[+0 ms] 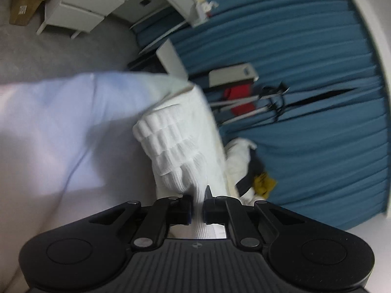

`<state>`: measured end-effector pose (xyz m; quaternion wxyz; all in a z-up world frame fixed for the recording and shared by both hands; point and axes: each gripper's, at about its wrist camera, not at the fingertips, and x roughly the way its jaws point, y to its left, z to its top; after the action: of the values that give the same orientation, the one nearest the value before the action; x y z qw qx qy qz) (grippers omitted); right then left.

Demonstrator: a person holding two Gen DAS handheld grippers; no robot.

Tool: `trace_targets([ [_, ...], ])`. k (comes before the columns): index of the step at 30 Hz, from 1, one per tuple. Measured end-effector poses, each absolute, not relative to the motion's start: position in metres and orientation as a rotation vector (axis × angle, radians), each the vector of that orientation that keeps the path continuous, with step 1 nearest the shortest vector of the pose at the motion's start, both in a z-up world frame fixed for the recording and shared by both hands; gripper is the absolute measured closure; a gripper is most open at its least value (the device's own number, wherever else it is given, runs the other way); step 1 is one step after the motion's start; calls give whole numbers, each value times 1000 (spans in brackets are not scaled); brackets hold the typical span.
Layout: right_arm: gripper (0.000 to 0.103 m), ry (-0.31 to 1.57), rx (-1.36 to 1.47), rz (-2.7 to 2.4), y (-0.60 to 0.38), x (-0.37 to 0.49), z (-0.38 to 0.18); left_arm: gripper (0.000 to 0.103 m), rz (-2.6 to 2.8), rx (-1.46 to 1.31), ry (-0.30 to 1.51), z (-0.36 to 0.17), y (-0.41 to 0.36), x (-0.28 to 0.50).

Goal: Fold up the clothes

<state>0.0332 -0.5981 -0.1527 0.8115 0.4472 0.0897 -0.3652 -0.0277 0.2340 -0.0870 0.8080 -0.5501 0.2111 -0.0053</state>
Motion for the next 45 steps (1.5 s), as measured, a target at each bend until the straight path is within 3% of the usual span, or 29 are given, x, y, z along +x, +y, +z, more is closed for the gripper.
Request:
trace_targets([
  [8, 97, 110, 767, -736, -584, 62, -91, 95, -45, -1137, 485, -46, 239, -13],
  [16, 97, 162, 440, -670, -560, 236, -21, 95, 5, -1191, 458, -22, 239, 148],
  [24, 97, 305, 195, -681, -559, 409, -81, 93, 123, -1067, 485, -77, 213, 305],
  [31, 94, 379, 219, -643, -559, 445, -133, 83, 114, -990, 495, -99, 211, 344],
  [34, 86, 373, 268, -616, -564, 437, -133, 67, 84, -985, 477, -94, 211, 339],
  [36, 72, 349, 288, -611, -565, 418, -122, 43, 83, -967, 464, -86, 211, 325],
  [38, 47, 311, 294, -594, -565, 393, -110, 33, 76, -930, 453, -73, 209, 304],
  [40, 31, 286, 323, -519, -571, 363, -101, 26, 86, -860, 432, -62, 204, 276],
  [41, 31, 275, 347, -485, -574, 344, -101, 21, 95, -834, 421, -57, 202, 261],
  [45, 31, 281, 573, -502, -590, 275, -120, 21, 140, -938, 497, -57, 209, 213],
])
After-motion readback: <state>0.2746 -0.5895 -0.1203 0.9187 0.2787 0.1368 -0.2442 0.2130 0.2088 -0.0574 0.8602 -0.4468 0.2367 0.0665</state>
